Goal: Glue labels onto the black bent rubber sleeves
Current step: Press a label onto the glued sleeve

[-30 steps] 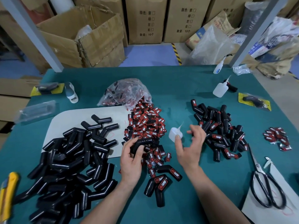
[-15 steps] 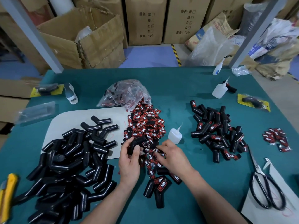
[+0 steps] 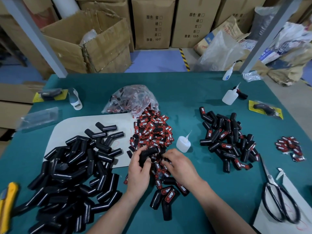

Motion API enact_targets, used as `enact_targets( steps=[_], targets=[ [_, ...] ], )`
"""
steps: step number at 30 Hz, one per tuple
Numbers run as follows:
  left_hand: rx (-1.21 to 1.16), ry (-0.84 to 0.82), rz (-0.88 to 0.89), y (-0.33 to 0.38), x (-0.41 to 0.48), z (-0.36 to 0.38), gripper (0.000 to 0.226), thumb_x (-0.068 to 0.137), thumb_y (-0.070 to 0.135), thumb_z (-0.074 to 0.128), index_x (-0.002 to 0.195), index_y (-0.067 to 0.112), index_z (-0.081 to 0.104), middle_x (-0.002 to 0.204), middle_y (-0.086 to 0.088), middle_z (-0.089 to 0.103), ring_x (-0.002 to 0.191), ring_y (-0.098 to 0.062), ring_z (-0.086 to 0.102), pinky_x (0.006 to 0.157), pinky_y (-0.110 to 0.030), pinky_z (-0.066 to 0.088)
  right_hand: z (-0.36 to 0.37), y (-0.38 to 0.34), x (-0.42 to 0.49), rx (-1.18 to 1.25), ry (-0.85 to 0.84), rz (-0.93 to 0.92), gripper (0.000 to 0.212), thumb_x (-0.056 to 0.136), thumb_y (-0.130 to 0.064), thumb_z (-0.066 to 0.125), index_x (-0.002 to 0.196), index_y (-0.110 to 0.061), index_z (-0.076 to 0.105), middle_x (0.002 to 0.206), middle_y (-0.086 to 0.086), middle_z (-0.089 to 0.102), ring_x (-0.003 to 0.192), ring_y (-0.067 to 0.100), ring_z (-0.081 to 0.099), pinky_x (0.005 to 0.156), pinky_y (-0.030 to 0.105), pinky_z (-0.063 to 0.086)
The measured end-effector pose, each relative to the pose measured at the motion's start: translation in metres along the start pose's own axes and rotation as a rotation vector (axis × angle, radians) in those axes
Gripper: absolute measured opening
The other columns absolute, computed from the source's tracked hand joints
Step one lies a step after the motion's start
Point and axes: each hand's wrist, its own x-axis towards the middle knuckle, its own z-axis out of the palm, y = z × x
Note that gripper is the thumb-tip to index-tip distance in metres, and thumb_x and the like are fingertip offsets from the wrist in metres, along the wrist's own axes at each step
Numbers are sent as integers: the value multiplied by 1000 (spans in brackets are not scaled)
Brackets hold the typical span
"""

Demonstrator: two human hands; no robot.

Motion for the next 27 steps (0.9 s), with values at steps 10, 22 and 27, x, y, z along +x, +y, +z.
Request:
enact_targets(
  steps=[10,22,27],
  targets=[
    [44,-12,-17,2,2,9,26,86,51,55,110,60,55,103,24,70,96,-2,65,83,-18,48,-5,-4,18,14,-155,66,14,97,-22,61,98,-9,66,103,3,54,92,21,57,85,36,47],
    [-67,19,33,42,43,7,23,96,30,65,111,46,56,112,0,70,101,-22,69,84,-37,57,-15,-28,46,490,126,171,9,93,-21,68,86,-27,68,81,-12,65,78,3,60,72,14,45],
    [-32,111,10,23,42,9,29,100,19,65,112,42,53,105,6,69,98,-14,68,90,-32,54,0,-30,47,688,134,324,7,95,-16,64,93,-19,70,65,-12,65,61,1,58,62,17,46]
  ],
)
